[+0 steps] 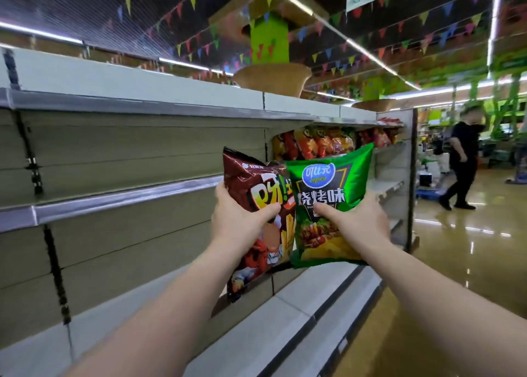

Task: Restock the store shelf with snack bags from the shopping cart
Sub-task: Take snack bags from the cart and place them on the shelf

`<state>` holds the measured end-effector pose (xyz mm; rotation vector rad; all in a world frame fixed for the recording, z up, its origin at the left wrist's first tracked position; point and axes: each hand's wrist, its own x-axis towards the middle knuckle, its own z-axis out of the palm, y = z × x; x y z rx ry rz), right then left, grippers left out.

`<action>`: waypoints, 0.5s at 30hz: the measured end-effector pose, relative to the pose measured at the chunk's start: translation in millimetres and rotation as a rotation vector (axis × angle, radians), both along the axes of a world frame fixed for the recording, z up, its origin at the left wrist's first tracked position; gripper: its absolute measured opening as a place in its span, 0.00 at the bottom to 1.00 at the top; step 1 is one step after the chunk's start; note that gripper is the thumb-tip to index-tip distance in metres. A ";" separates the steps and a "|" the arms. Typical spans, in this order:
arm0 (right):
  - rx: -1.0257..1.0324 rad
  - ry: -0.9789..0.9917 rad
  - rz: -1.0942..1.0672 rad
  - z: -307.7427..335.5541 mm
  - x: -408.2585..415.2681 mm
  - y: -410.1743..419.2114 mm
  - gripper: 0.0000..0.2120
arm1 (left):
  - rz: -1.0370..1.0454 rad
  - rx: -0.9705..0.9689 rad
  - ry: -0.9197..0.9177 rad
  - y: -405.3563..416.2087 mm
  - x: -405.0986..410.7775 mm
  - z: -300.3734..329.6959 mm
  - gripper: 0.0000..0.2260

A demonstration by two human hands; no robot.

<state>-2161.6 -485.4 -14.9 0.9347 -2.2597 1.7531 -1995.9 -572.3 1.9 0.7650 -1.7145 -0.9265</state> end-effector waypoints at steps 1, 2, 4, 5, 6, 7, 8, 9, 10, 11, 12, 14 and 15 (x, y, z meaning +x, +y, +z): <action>-0.001 -0.006 0.010 0.8 -9.6 -8.6 0.37 | -0.001 0.000 0.001 -8.8 -8.7 2.0 0.38; -0.005 -0.015 0.018 1.8 -18.7 -17.3 0.37 | 0.000 0.000 0.002 -18.8 -17.3 2.8 0.38; -0.020 -0.023 0.026 3.4 -36.1 -34.7 0.37 | 0.007 -0.009 -0.002 -38.9 -34.1 3.3 0.39; -0.022 -0.023 0.024 3.9 -44.7 -43.9 0.37 | 0.009 -0.014 -0.005 -49.2 -42.6 3.6 0.40; -0.024 -0.023 0.019 5.1 -52.9 -53.9 0.37 | 0.007 -0.018 -0.004 -61.0 -51.6 3.9 0.41; -0.025 -0.025 0.014 6.4 -61.2 -64.6 0.37 | 0.001 -0.019 -0.002 -72.9 -60.5 4.6 0.41; -0.029 -0.023 0.008 7.3 -69.5 -75.8 0.37 | -0.010 -0.018 0.000 -85.1 -69.5 5.2 0.41; -0.033 -0.020 -0.001 7.9 -77.5 -87.4 0.37 | -0.022 -0.022 0.001 -97.1 -78.2 5.6 0.40; -0.038 -0.014 -0.014 8.7 -84.9 -99.0 0.37 | -0.032 -0.026 0.001 -109.5 -86.9 6.0 0.40; -0.042 -0.007 -0.025 9.6 -92.5 -111.1 0.37 | -0.044 -0.033 0.004 -122.1 -95.5 6.9 0.39; -0.049 -0.002 -0.033 11.3 -100.2 -123.6 0.37 | -0.058 -0.041 0.006 -135.3 -104.2 8.4 0.40; -0.058 -0.002 -0.035 16.8 -115.1 -147.9 0.36 | -0.089 -0.045 0.009 -163.2 -121.7 12.6 0.40; -0.062 -0.002 -0.036 19.5 -122.5 -159.7 0.36 | -0.099 -0.045 0.007 -177.2 -129.7 15.4 0.40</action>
